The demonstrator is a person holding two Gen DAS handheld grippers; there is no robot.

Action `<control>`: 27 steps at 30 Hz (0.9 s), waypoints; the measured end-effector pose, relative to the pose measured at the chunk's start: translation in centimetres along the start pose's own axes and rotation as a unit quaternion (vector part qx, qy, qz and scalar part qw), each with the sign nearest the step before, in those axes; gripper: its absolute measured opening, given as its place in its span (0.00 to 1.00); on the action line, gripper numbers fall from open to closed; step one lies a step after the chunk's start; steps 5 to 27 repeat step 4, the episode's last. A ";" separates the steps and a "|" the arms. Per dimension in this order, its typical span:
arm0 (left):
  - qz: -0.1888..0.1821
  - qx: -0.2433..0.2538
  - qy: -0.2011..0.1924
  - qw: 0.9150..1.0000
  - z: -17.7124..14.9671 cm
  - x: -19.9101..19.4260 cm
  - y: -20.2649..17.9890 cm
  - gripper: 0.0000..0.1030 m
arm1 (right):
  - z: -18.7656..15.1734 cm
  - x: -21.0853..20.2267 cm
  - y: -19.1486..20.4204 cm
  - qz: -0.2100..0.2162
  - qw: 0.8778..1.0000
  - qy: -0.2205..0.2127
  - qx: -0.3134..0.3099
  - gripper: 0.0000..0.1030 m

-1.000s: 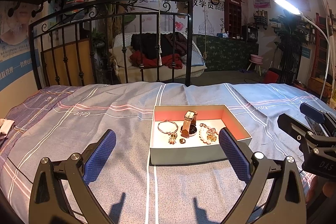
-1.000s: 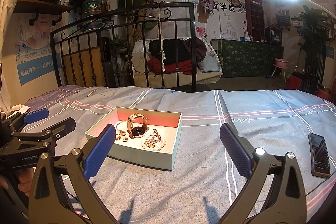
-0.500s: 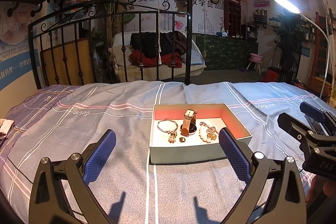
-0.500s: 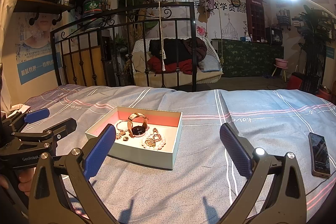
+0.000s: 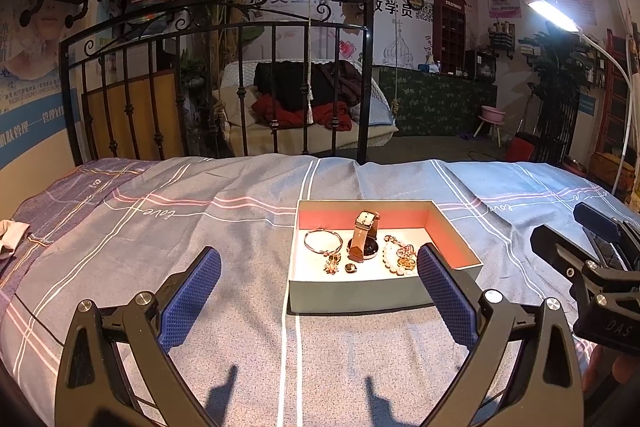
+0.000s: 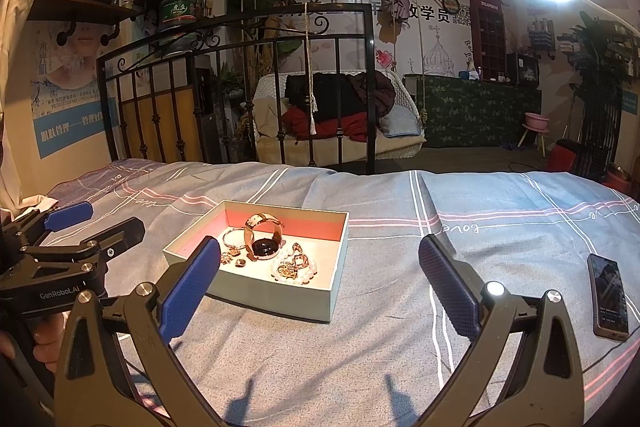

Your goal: Organize jewelry

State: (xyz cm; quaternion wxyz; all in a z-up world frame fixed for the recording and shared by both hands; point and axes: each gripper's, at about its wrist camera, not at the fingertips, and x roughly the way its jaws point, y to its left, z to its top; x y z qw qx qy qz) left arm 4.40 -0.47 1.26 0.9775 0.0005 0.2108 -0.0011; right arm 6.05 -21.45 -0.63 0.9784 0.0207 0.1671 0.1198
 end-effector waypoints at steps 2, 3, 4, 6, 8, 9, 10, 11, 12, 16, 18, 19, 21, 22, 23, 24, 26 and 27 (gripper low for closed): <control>0.006 0.001 -0.002 1.000 -0.1 0.0 0.0 0.94 | -0.2 0.0 -0.1 0.000 1.000 0.001 0.002 0.95; 0.006 0.001 -0.002 1.000 -0.1 0.1 0.0 0.94 | -0.2 0.0 -0.2 0.000 1.000 0.001 0.002 0.95; 0.003 0.002 0.001 1.000 -0.1 0.1 0.0 0.94 | -0.1 0.1 -0.2 0.000 1.000 0.002 0.002 0.95; 0.003 0.002 0.001 1.000 -0.1 0.1 0.0 0.94 | -0.1 0.1 -0.2 0.000 1.000 0.002 0.002 0.95; 0.003 0.002 0.001 1.000 -0.1 0.1 0.0 0.94 | -0.1 0.1 -0.2 0.000 1.000 0.002 0.002 0.95; 0.003 0.002 0.001 1.000 -0.1 0.1 0.0 0.94 | -0.1 0.1 -0.2 0.000 1.000 0.002 0.002 0.95; 0.003 0.002 0.001 1.000 -0.1 0.1 0.0 0.94 | -0.1 0.1 -0.2 0.000 1.000 0.002 0.002 0.95; 0.003 0.002 0.001 1.000 -0.1 0.1 0.0 0.94 | -0.1 0.1 -0.2 0.000 1.000 0.002 0.002 0.95; 0.003 0.002 0.001 1.000 -0.1 0.1 0.0 0.94 | -0.1 0.1 -0.2 0.000 1.000 0.002 0.002 0.95; 0.003 0.002 0.001 1.000 -0.1 0.1 0.0 0.94 | -0.1 0.1 -0.2 0.000 1.000 0.002 0.002 0.95; 0.003 0.002 0.001 1.000 -0.1 0.1 0.0 0.94 | -0.1 0.1 -0.2 0.000 1.000 0.002 0.002 0.95; 0.003 0.002 0.001 1.000 -0.1 0.1 0.0 0.94 | -0.1 0.1 -0.2 0.000 1.000 0.002 0.002 0.95; 0.003 0.002 0.001 1.000 -0.1 0.1 0.0 0.94 | -0.1 0.1 -0.2 0.000 1.000 0.002 0.002 0.95; 0.003 0.002 0.001 1.000 -0.1 0.1 0.0 0.94 | -0.1 0.1 -0.2 0.000 1.000 0.002 0.002 0.95; 0.003 0.002 0.001 1.000 -0.1 0.1 0.0 0.94 | -0.1 0.1 -0.2 0.000 1.000 0.002 0.002 0.95; 0.003 0.002 0.001 1.000 -0.1 0.1 0.0 0.94 | -0.1 0.1 -0.2 0.000 1.000 0.002 0.002 0.95; 0.003 0.002 0.001 1.000 -0.1 0.1 0.0 0.94 | -0.1 0.1 -0.2 0.000 1.000 0.002 0.002 0.95; 0.003 0.002 0.001 1.000 -0.1 0.1 0.0 0.94 | -0.1 0.1 -0.2 0.000 1.000 0.002 0.002 0.95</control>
